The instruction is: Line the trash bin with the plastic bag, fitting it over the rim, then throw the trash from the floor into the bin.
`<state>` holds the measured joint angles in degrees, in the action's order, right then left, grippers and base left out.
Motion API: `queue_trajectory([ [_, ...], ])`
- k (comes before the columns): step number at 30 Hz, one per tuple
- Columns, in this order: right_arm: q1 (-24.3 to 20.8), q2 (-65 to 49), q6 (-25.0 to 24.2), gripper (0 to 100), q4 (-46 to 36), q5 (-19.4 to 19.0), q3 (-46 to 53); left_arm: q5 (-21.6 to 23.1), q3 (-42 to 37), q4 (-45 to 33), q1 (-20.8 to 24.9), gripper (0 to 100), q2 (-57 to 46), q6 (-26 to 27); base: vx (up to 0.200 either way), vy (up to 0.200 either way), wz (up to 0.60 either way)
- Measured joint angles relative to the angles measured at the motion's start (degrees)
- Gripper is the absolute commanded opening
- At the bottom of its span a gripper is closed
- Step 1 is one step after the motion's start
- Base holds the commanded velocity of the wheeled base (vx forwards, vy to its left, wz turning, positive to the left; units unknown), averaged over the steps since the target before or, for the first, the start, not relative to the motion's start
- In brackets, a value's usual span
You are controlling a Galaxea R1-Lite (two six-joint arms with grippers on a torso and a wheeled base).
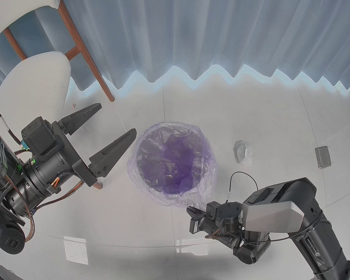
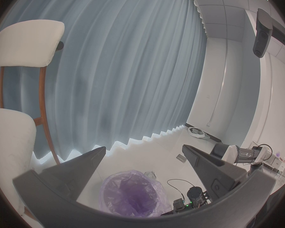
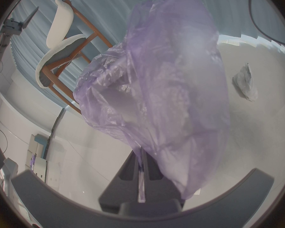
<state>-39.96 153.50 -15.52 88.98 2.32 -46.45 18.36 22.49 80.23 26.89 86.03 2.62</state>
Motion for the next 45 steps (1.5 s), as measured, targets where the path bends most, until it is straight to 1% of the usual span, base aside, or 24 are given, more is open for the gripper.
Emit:
queue_trajectory([
  [5,0.2,0.2,-0.6,0,0.0,0.5,-0.2,0.0,0.1,0.0,0.0,100,0.0,0.0,0.0,0.0,0.0],
  [6,0.2,0.2,-0.7,100,0.0,0.5,-0.2,0.0,0.2,0.0,0.0,100,0.0,0.0,0.0,0.0,0.0],
  [11,0.0,0.2,-1.3,100,0.0,2.9,0.3,0.0,0.2,0.0,0.0,100,0.0,0.0,0.0,0.0,0.0],
  [13,-0.4,-0.1,-2.5,100,0.0,3.5,1.3,0.0,0.2,0.0,0.0,100,0.0,0.0,0.0,0.0,0.0],
  [16,-1.9,-2.0,-6.0,100,0.0,3.7,4.7,0.0,0.2,0.0,0.0,100,0.0,0.0,0.0,0.0,0.0],
  [21,-6.2,-9.3,-12.3,100,0.0,3.5,13.2,0.0,0.2,0.0,0.0,100,0.0,0.0,0.0,0.0,0.0],
  [25,-9.4,-16.7,-13.8,100,0.0,2.4,19.0,0.0,0.2,0.0,0.0,100,0.0,0.2,0.0,0.0,0.0],
  [28,-10.7,-22.4,-14.3,100,0.0,1.8,22.5,0.0,0.2,0.0,0.0,100,0.0,0.6,0.0,0.0,0.0],
  [31,-10.1,-26.5,-13.7,100,0.0,2.5,23.6,0.0,0.1,0.0,0.0,100,0.0,1.0,0.0,0.0,0.0],
  [34,-7.9,-28.3,-12.1,100,0.0,4.6,21.6,0.0,0.1,0.0,0.0,100,0.0,1.1,0.0,0.0,0.0],
  [40,-3.0,-27.3,-6.4,100,0.0,9.7,11.7,-0.1,0.1,0.0,0.0,100,0.0,1.3,0.0,0.0,0.0],
  [45,1.4,-23.8,-0.2,100,0.0,11.2,4.1,-0.1,0.1,0.0,0.0,100,0.0,1.4,0.0,0.0,0.0],
])
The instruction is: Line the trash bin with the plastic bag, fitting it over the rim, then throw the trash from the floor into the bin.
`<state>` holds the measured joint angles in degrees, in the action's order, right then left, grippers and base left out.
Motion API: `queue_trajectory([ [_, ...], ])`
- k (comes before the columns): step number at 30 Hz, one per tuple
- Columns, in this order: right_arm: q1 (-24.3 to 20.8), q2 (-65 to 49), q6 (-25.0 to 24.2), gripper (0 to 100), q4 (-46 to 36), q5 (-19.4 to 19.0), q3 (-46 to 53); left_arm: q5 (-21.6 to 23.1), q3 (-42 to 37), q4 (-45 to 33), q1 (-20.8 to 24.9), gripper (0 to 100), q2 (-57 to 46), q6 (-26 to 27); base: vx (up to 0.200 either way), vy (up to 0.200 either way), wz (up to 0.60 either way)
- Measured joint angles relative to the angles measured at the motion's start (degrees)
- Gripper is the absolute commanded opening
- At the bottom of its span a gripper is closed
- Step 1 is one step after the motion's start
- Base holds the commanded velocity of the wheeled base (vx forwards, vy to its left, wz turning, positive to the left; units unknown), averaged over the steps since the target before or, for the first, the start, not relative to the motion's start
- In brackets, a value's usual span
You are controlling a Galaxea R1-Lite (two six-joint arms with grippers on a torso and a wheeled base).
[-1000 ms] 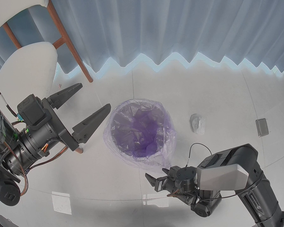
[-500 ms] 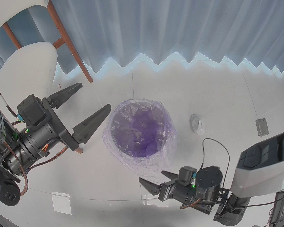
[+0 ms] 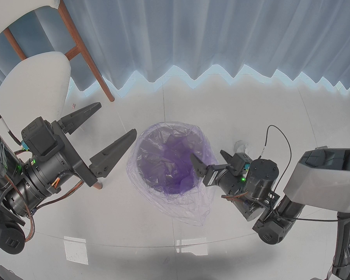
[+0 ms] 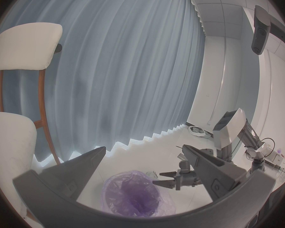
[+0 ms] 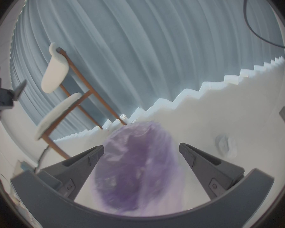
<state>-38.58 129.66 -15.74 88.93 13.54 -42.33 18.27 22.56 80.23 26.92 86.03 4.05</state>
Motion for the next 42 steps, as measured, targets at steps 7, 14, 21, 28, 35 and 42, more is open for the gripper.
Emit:
queue_trajectory([
  [7,4.3,4.5,2.8,100,0.0,1.0,-4.3,0.0,0.0,0.0,0.0,100,0.0,0.1,0.0,0.0,0.0],
  [14,4.6,6.6,3.0,100,0.0,0.9,-5.1,0.0,-0.3,0.0,0.0,100,0.2,0.2,0.0,0.0,0.0],
  [21,4.4,8.0,3.2,100,0.0,0.9,-4.8,0.0,-0.5,0.0,0.0,100,0.4,0.8,0.0,0.0,0.0],
  [28,7.6,8.1,2.9,100,0.0,0.8,-4.9,0.0,-0.7,0.0,0.0,100,0.9,2.0,0.0,0.0,0.0],
  [35,11.2,8.4,2.6,100,0.1,0.2,-5.2,0.0,-0.7,0.0,0.0,100,1.2,2.0,0.0,0.0,0.0],
  [42,13.6,12.7,2.4,100,0.0,-1.2,-9.3,0.0,-0.6,0.0,0.0,100,1.2,2.0,0.0,0.0,0.0],
])
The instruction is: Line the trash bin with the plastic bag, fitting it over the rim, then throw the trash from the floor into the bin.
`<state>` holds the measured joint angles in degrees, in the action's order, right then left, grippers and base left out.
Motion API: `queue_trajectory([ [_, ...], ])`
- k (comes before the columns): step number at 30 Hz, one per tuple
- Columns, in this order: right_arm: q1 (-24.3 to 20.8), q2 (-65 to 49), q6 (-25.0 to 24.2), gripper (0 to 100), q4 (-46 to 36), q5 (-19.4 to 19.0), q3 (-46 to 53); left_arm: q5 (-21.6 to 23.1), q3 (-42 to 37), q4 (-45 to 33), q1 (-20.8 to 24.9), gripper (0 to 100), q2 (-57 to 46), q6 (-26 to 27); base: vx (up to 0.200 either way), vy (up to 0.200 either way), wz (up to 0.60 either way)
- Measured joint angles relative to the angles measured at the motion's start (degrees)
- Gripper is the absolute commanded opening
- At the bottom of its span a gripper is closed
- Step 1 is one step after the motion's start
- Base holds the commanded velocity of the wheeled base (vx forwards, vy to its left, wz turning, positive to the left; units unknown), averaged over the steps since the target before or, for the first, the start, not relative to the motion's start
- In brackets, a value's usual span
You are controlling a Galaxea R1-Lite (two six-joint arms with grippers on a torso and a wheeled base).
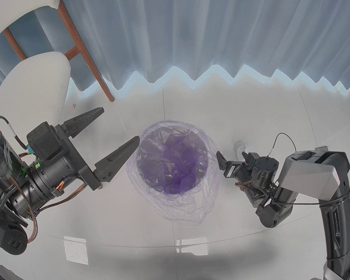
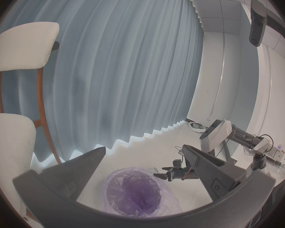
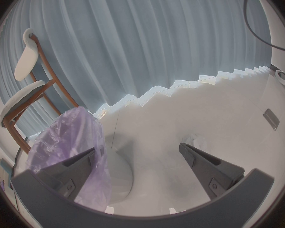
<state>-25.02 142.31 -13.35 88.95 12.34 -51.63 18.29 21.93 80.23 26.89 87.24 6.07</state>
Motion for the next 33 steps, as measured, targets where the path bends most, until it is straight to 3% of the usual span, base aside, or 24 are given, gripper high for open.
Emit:
queue_trajectory([
  [8,2.3,7.6,-2.2,100,-2.4,-4.2,-9.9,0.0,0.0,0.0,0.0,100,0.3,0.0,0.0,0.0,0.0],
  [19,4.8,13.5,-5.0,100,-6.9,-4.7,-19.2,0.0,0.0,0.2,0.0,100,1.1,0.1,0.0,0.0,0.0],
  [27,4.8,13.1,-12.6,100,-6.0,-4.4,-18.8,0.0,0.0,0.2,0.0,100,1.2,0.1,0.0,0.0,0.0],
  [33,4.9,6.2,-22.2,100,-3.1,-4.3,-8.5,-0.8,0.8,0.2,0.0,100,1.1,-0.2,0.0,0.0,0.0],
])
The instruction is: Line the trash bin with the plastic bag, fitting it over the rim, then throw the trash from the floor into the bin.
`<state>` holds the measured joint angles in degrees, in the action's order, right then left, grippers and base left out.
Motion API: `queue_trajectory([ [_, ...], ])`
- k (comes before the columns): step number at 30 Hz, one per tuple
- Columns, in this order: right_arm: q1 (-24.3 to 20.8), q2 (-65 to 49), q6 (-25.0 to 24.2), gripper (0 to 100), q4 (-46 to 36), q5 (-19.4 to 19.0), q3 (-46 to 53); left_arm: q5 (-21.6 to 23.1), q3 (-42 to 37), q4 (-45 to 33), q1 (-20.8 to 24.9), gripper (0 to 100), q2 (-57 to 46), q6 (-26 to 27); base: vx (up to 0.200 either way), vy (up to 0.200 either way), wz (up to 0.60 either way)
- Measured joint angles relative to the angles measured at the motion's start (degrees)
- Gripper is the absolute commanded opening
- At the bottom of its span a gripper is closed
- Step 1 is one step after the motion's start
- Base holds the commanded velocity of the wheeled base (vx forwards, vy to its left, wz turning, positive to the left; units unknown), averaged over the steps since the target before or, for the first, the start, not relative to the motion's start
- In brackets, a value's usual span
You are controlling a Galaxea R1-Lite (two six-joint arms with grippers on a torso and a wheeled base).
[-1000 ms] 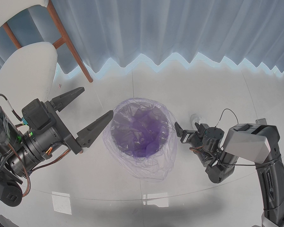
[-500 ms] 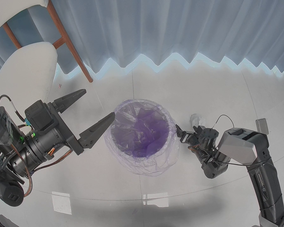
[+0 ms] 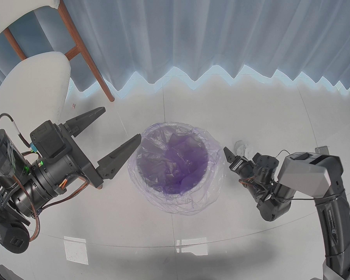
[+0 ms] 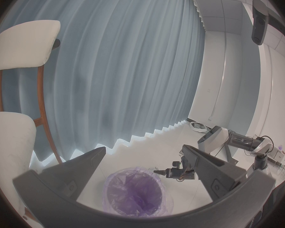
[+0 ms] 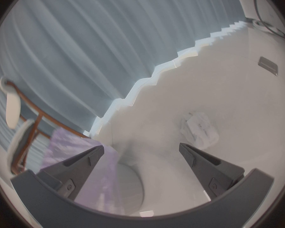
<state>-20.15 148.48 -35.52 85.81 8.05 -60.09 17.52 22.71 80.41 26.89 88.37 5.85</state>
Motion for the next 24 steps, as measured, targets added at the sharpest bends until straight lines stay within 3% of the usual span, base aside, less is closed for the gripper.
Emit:
queue_trajectory([
  [7,-0.6,-15.7,-7.4,100,1.9,-0.7,15.6,-0.9,2.1,0.0,0.0,100,-0.1,-1.4,0.0,0.0,0.0],
  [11,-2.0,-25.8,-9.7,100,1.1,-1.0,21.5,-1.9,6.0,-0.2,-0.1,100,-0.1,-5.6,0.0,0.0,0.0],
  [19,-5.7,-36.6,-12.3,100,-2.1,-1.4,27.5,-10.4,21.0,-4.2,-1.2,100,-0.4,-26.3,0.0,0.0,0.0],
  [24,-8.4,-40.9,-12.0,100,-10.3,-1.4,29.2,-11.8,23.7,-10.4,-1.6,100,-2.5,-35.2,0.0,0.0,0.0],
])
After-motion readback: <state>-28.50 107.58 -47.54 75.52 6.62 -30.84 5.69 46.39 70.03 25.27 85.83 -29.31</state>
